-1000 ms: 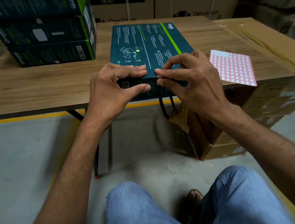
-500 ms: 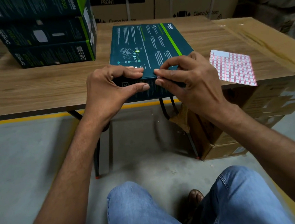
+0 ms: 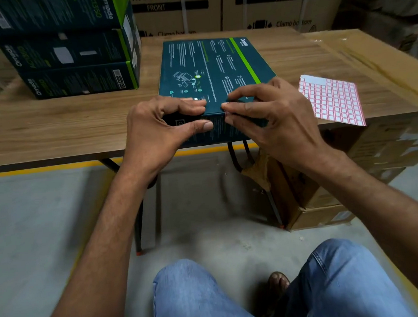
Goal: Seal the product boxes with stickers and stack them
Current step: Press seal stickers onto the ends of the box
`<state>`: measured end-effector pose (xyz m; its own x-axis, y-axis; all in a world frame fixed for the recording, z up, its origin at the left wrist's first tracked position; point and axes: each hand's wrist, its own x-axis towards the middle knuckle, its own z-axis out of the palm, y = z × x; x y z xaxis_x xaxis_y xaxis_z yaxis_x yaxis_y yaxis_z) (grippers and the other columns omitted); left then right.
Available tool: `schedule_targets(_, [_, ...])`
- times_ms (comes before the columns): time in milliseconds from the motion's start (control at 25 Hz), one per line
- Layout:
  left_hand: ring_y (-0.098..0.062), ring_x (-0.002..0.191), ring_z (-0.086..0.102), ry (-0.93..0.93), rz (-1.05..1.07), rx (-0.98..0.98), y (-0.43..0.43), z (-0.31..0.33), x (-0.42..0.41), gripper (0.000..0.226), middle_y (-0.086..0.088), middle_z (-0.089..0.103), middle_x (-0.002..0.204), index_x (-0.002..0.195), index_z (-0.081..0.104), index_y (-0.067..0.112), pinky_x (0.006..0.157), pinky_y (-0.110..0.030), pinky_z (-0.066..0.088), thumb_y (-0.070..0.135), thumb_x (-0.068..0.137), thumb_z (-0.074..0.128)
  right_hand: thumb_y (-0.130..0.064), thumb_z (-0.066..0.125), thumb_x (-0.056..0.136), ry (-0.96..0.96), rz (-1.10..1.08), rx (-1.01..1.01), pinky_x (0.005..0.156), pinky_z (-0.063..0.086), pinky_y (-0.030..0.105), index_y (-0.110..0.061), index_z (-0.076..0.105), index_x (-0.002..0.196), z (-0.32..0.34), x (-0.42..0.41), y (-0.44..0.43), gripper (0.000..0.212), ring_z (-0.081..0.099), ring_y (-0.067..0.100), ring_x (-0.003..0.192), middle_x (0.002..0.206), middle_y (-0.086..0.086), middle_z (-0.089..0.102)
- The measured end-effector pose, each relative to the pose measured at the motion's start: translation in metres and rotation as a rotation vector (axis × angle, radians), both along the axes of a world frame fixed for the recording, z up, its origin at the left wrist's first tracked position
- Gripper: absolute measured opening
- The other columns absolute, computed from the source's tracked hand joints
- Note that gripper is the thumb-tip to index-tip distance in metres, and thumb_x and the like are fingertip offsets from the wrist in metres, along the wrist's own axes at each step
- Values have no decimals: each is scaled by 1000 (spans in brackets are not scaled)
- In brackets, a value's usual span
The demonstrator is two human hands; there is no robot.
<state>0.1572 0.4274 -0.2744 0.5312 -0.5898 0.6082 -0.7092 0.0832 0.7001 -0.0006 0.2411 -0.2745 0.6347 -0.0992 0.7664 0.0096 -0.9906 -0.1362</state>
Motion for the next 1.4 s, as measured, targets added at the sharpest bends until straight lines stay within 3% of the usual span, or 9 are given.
schedule_targets(200, [-9, 108, 75, 10, 5, 4, 2, 3, -3, 38, -2, 79, 110, 103, 81, 5, 99, -33, 59, 25, 74, 95, -49, 68, 97, 41, 63, 130, 75, 52, 40, -31, 79, 117, 12, 0, -4, 29, 62, 19, 93, 124, -12, 74])
schedule_targets(440, [-9, 108, 75, -16, 7, 20, 1, 4, -3, 38, -2, 79, 110, 103, 81, 5, 98, -31, 59, 26, 75, 94, -42, 65, 102, 25, -16, -67, 72, 44, 36, -27, 77, 123, 0, -3, -1, 29, 54, 27, 90, 126, -8, 72])
schedule_targets(600, [-9, 110, 74, 10, -12, 49, 5, 8, -8, 31, -2, 79, 112, 104, 81, 6, 103, -39, 57, 23, 80, 90, -34, 78, 92, 245, 28, 233, 92, 52, 39, -25, 74, 129, 23, -7, -7, 38, 58, 17, 110, 131, -12, 69])
schedule_targets(680, [-6, 112, 72, 19, -19, 74, 7, 13, -10, 22, 2, 79, 113, 104, 81, 9, 112, -44, 50, 25, 89, 83, -34, 78, 91, 175, 51, 447, 99, 55, 37, -25, 78, 121, 32, -14, -9, 32, 62, 6, 116, 126, -13, 71])
schedule_targets(840, [6, 120, 63, 149, 90, 67, 3, 24, -13, 23, 13, 71, 127, 120, 76, 21, 112, -31, 50, 26, 98, 75, -43, 73, 93, 142, -252, 504, 106, 50, 42, -30, 74, 126, 45, -11, -20, 36, 58, 14, 128, 138, -8, 65])
schedule_targets(960, [-2, 131, 57, 298, 178, 146, -7, 28, -4, 59, 11, 59, 143, 148, 55, 28, 113, -37, 50, 30, 94, 78, -45, 73, 94, 282, -336, 721, 89, 49, 31, -28, 61, 142, 51, 0, -28, 53, 58, 13, 112, 144, 0, 61])
schedule_targets(1080, [-13, 127, 61, 470, 197, 219, -16, 33, -4, 82, 10, 57, 141, 159, 37, 25, 110, -43, 53, 37, 90, 80, -45, 73, 95, 335, -303, 847, 74, 42, 24, -25, 62, 141, 51, 7, -28, 52, 57, 14, 102, 127, 1, 62])
schedule_targets(1240, [-14, 111, 70, 589, 217, 244, -19, 40, -6, 63, 17, 66, 112, 145, 50, 24, 96, -39, 59, 34, 91, 81, -31, 82, 90, 300, -223, 1094, 71, 47, 28, -19, 63, 138, 59, 7, -38, 53, 64, 17, 99, 123, 2, 64])
schedule_targets(1400, [-16, 93, 78, 714, 186, 202, -16, 49, -6, 44, -1, 78, 106, 122, 65, 15, 77, -31, 65, 19, 85, 88, -11, 87, 83, 287, -154, 1280, 65, 54, 27, -15, 52, 145, 66, 7, -39, 71, 69, 18, 95, 122, 8, 68])
